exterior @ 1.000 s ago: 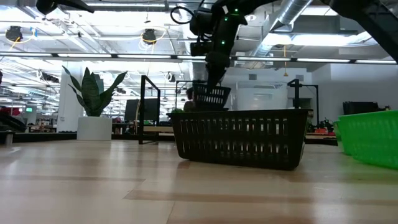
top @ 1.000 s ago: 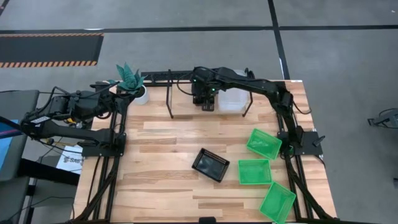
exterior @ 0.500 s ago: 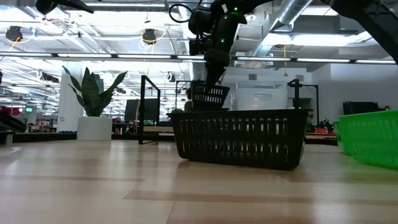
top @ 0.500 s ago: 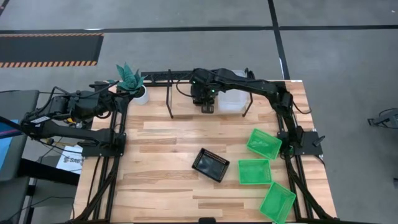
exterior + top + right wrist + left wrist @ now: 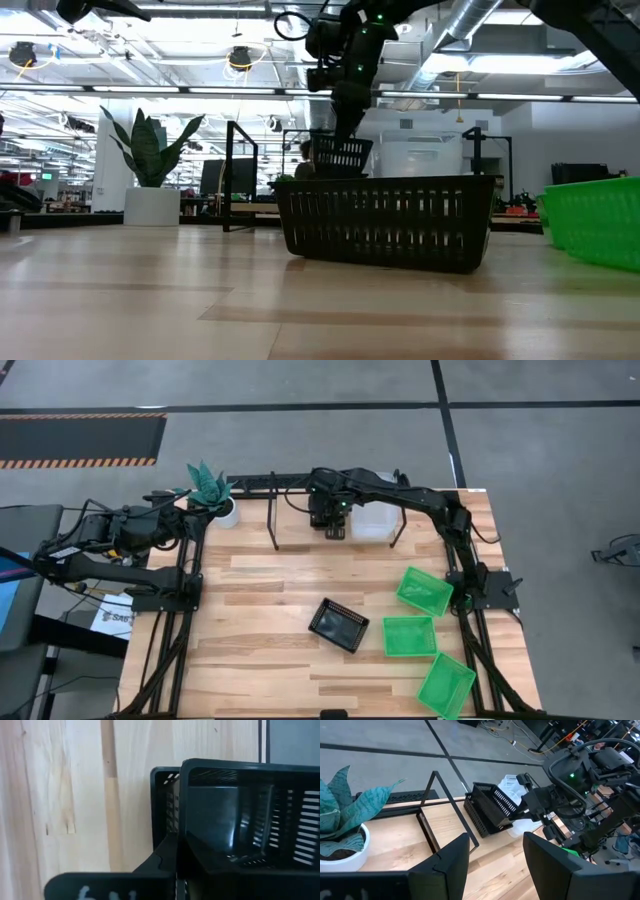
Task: Stack baskets on shelf by color
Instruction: Stack the top black bin on top of the black bin on the shelf, then stack the black bin on top of the stacked black bins on the shelf
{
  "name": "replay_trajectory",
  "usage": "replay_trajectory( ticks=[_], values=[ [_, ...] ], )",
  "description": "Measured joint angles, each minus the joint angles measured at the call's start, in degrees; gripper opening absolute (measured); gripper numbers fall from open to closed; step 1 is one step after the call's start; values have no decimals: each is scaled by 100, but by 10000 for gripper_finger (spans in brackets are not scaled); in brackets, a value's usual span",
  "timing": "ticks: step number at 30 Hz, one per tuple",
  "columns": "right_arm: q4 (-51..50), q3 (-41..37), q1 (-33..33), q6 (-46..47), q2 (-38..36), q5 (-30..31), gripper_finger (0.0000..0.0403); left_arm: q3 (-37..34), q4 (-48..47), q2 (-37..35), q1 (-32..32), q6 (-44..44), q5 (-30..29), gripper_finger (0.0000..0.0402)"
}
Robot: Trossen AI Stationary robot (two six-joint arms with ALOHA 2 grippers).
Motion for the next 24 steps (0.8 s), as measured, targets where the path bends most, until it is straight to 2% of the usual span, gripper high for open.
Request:
replay_trajectory(
  ticks=[13, 24],
  values=[
    [70, 0, -20, -44, 0, -1, 79, 0, 0, 0, 0, 0, -4, 173],
    [66, 0, -115, -3, 0, -21, 95, 0, 0, 0, 0, 2, -7, 173]
  ],
)
